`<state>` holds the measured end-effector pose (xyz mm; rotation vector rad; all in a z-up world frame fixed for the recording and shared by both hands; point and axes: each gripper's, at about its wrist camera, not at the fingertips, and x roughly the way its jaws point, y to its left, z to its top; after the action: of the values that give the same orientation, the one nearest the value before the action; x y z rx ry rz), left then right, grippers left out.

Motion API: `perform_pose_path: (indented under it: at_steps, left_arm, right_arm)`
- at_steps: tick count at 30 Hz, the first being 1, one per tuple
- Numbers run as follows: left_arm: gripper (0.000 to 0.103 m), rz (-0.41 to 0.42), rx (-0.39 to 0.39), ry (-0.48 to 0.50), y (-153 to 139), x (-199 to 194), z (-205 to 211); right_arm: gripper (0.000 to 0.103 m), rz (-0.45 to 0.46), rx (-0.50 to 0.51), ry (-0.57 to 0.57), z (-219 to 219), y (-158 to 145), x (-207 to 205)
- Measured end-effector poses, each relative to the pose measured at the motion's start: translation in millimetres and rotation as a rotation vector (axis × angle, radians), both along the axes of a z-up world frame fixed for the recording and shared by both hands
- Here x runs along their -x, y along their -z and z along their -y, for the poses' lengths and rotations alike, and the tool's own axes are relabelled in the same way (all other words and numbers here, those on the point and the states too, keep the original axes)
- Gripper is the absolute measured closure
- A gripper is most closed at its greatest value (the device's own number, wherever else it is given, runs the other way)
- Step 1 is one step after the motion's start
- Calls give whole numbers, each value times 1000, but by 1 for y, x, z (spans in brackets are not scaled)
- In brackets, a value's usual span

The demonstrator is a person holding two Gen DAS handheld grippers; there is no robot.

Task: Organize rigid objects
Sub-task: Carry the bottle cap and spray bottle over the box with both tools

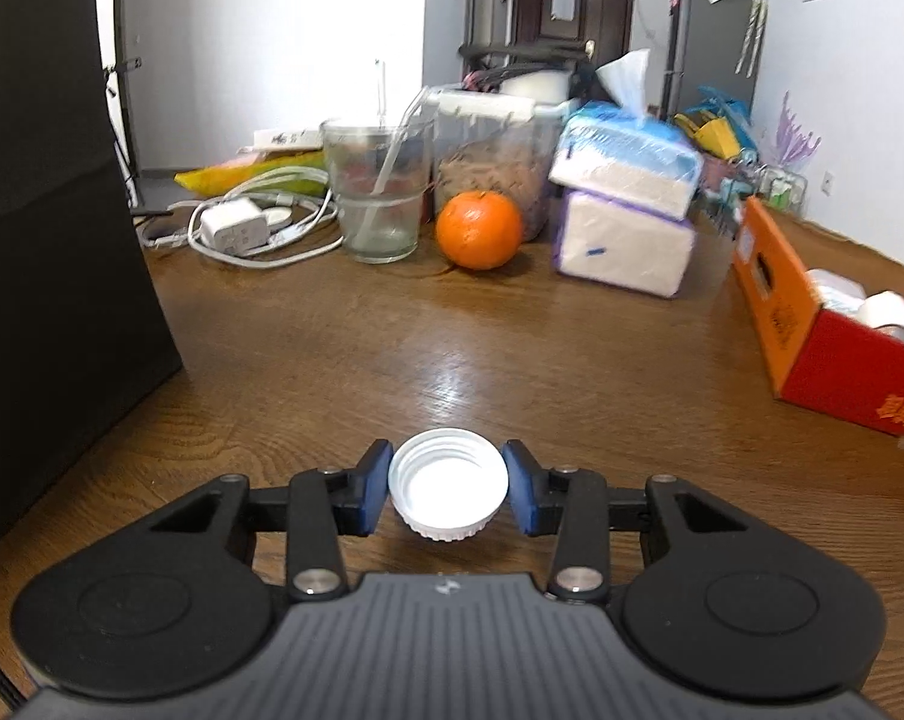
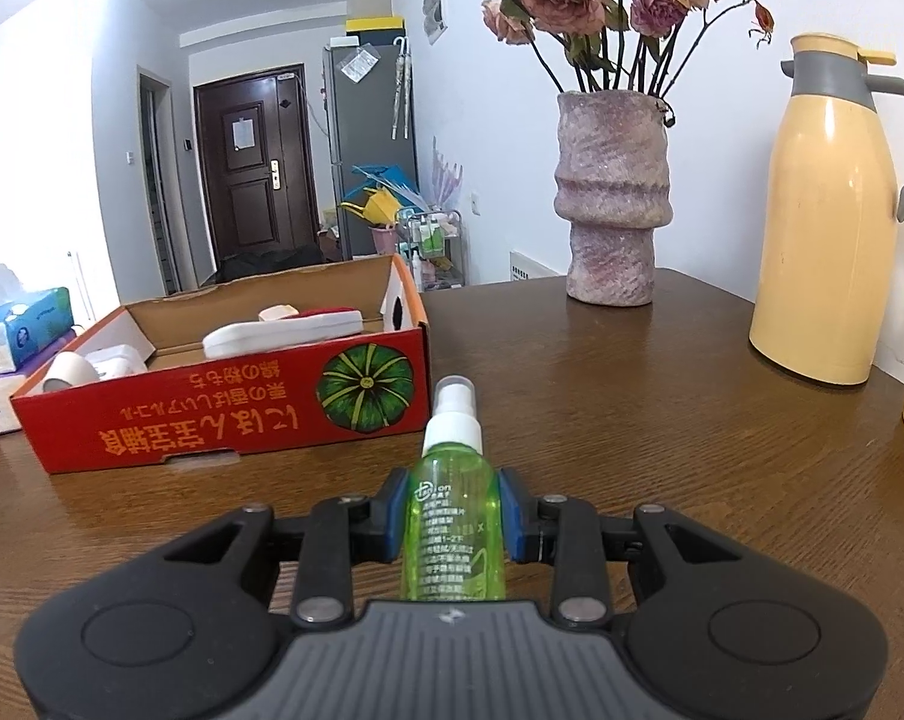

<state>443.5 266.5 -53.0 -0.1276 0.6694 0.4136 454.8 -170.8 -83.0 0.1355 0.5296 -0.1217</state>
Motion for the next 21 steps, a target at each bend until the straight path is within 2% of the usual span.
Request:
perform_pose_path:
  at_steps: [10, 21]
  left_arm:
    - [62, 91, -54, 83, -19, 19, 42]
    - [62, 158, -33, 180, -36, 35, 97]
  right_arm:
    - [73, 58, 4, -39, -8, -10, 18]
    - [73, 152, -7, -112, -23, -25, 42]
